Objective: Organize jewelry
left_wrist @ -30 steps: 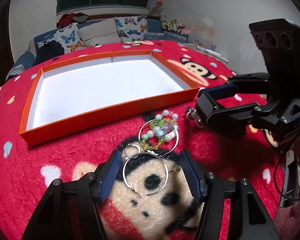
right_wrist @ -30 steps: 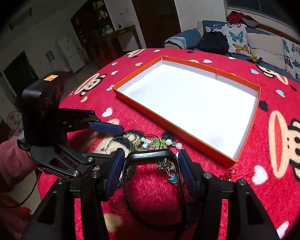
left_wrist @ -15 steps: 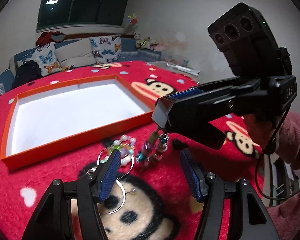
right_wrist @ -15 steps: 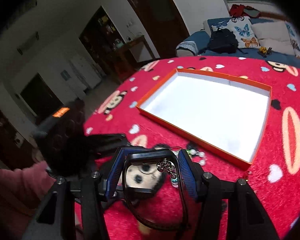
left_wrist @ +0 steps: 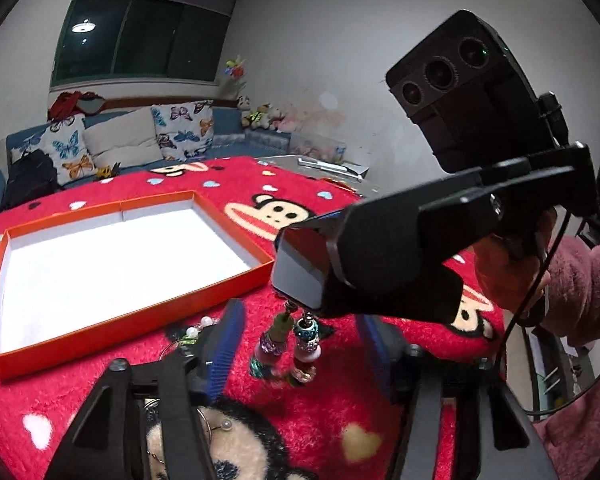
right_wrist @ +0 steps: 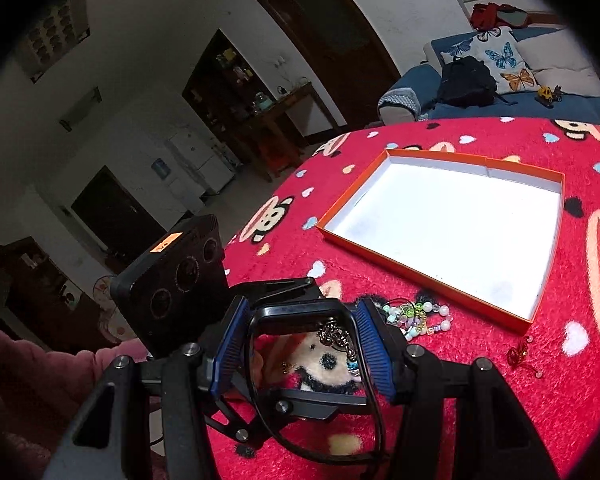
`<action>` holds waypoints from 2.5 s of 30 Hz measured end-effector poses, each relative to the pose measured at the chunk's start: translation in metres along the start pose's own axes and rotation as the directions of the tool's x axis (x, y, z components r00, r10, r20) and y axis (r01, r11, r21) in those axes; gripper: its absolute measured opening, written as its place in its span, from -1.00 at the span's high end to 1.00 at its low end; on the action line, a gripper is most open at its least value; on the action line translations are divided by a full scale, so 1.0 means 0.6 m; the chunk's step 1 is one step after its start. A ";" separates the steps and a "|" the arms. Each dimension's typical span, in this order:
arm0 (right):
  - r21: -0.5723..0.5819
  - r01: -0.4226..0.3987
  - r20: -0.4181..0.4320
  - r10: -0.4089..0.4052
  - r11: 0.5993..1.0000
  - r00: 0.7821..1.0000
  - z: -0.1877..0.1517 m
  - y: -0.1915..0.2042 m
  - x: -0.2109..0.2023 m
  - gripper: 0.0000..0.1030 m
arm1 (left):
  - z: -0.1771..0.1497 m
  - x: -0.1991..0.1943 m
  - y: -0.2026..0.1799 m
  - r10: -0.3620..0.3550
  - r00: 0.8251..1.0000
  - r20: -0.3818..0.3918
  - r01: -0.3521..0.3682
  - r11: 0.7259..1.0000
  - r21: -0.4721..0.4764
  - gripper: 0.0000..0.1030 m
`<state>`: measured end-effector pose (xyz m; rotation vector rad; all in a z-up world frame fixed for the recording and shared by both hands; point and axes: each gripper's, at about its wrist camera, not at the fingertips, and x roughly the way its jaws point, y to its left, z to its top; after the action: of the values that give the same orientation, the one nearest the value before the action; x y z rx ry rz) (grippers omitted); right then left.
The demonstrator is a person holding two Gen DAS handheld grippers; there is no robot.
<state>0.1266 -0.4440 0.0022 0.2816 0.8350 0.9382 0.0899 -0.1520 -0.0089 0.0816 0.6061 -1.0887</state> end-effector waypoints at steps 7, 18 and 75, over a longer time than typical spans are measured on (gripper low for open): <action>-0.003 0.022 0.019 -0.022 1.000 1.000 -0.003 -0.002 -0.008 -0.17 | -0.007 0.000 -0.006 -0.001 1.000 -0.022 0.002 1.000 0.009 0.74; 0.051 0.047 0.101 -0.052 0.998 0.994 0.005 -0.028 -0.023 -0.15 | -0.020 0.009 0.010 0.159 0.975 -0.155 -0.161 0.987 -0.003 0.75; 0.115 0.622 -0.025 -0.624 0.774 0.781 0.118 -0.225 0.148 -0.31 | 0.054 0.039 0.382 0.402 0.842 -0.360 -0.498 0.837 -0.229 0.51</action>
<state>0.2875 -0.4424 -0.0704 0.0935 0.8919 0.2562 0.3056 -0.0728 -0.0458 0.1079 0.9727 -0.5023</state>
